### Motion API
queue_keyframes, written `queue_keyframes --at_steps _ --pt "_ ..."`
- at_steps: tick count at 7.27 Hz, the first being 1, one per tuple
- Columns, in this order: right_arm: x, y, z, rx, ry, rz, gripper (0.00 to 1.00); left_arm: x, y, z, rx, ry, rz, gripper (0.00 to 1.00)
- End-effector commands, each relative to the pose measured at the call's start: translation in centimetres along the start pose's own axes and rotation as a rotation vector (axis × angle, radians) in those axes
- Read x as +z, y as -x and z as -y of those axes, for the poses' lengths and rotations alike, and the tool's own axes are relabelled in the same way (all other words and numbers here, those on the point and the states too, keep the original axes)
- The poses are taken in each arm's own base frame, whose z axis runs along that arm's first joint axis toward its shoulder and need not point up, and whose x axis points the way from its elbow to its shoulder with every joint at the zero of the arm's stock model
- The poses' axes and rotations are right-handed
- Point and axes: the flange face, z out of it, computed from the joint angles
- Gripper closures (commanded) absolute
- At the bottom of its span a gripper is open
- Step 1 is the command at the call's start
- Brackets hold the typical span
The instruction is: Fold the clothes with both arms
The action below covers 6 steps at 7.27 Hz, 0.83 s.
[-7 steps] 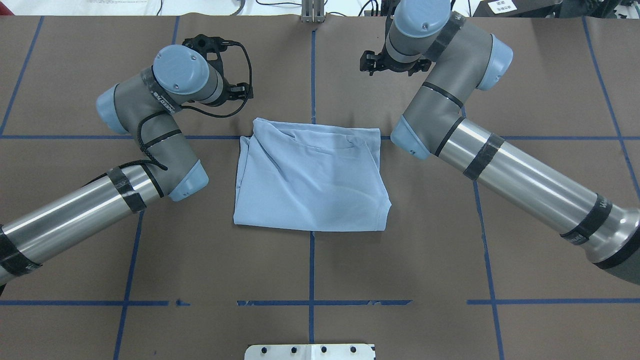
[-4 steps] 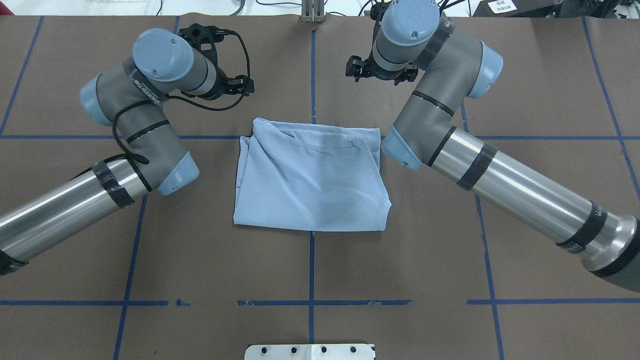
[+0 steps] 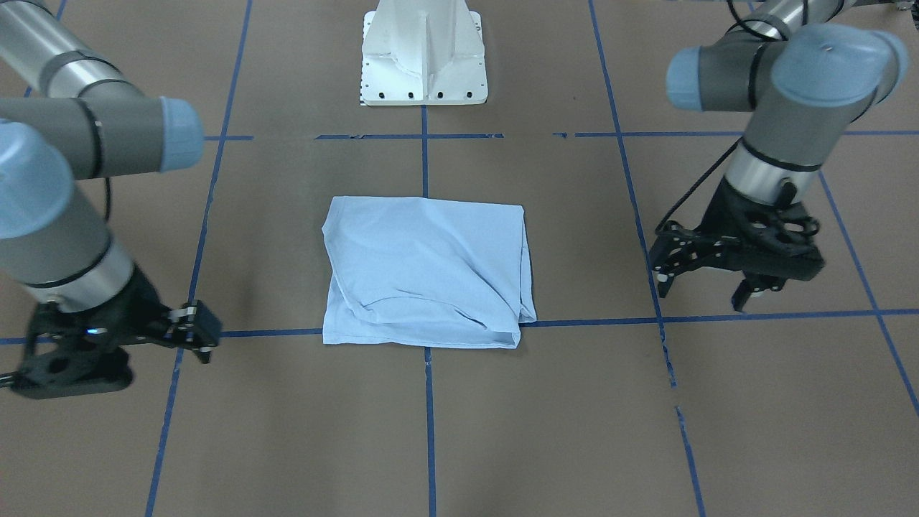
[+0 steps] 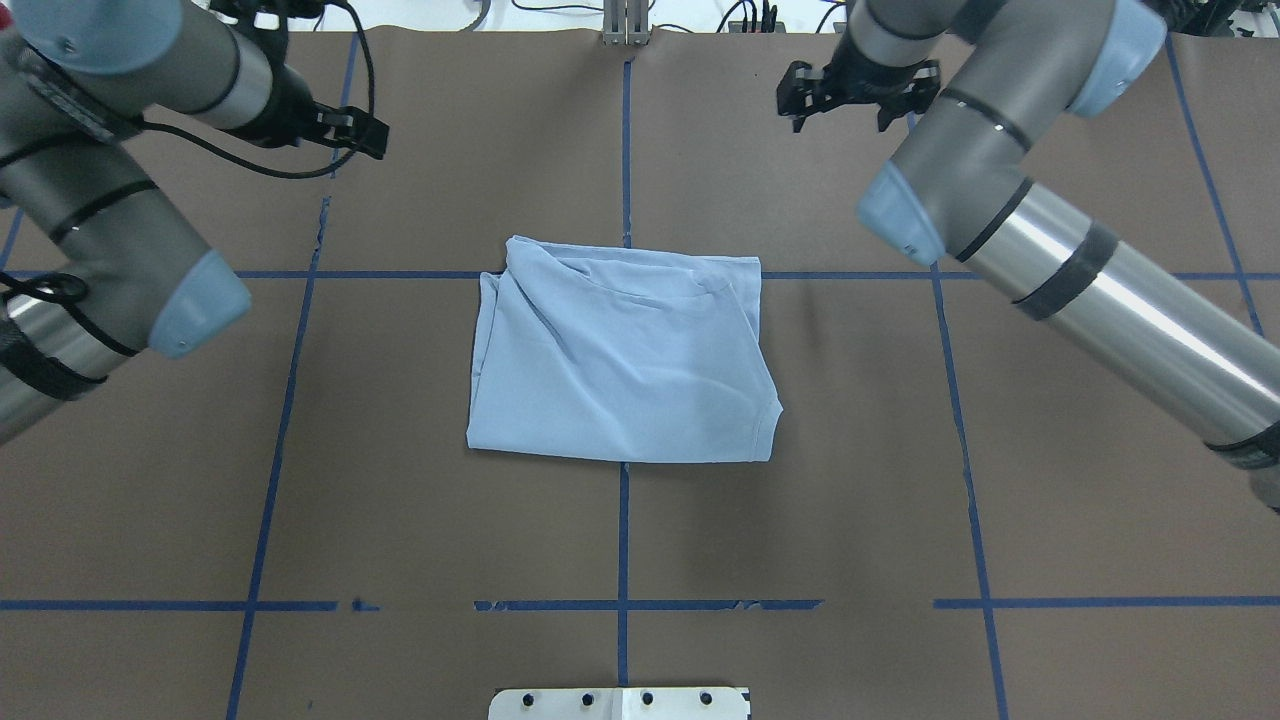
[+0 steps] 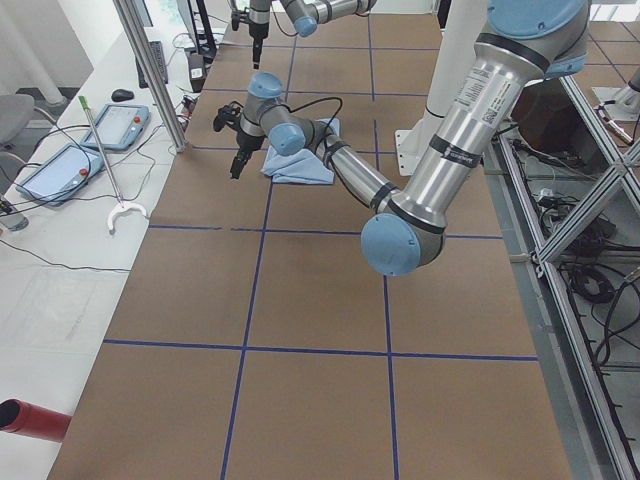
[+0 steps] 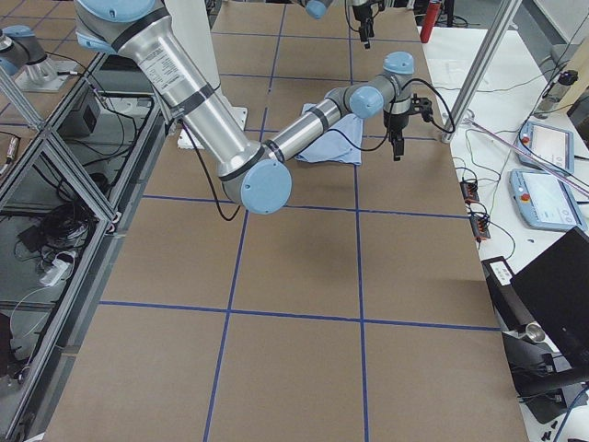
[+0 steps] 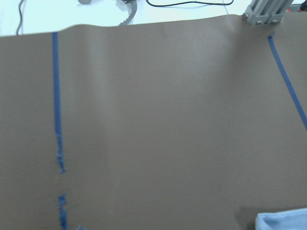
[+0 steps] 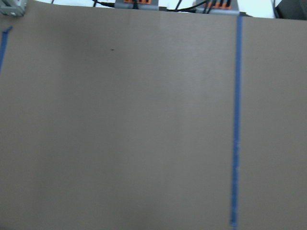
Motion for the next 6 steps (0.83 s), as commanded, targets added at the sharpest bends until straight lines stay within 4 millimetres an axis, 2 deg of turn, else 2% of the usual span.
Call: queue_keyframes --at_steps 1,2,3,4,5,6 --pt "-3.4 -17.0 -0.7 -0.130 0.027 -0.016 0.00 -6.3 11.4 -0.6 0.142 0.039 0.083 0.00" --pt "-4.7 -23.3 -2.0 -0.156 0.055 -0.007 0.00 -8.2 18.1 -2.4 0.204 0.056 0.117 0.00" --pt "-5.7 -28.5 -3.7 -0.170 0.077 0.004 0.00 -10.3 23.5 -4.3 0.222 0.064 0.128 0.00" --pt "-4.8 -32.5 -6.2 -0.133 0.106 -0.003 0.00 -11.9 27.8 -6.5 0.200 0.072 0.124 0.00" --pt "-1.5 -36.5 -11.2 -0.065 0.166 0.016 0.00 -12.2 30.6 -9.2 0.174 0.093 0.115 0.00" --pt "0.1 -38.7 -14.1 -0.038 0.180 0.017 0.00 -11.8 32.2 -11.8 0.149 0.123 0.098 0.00"
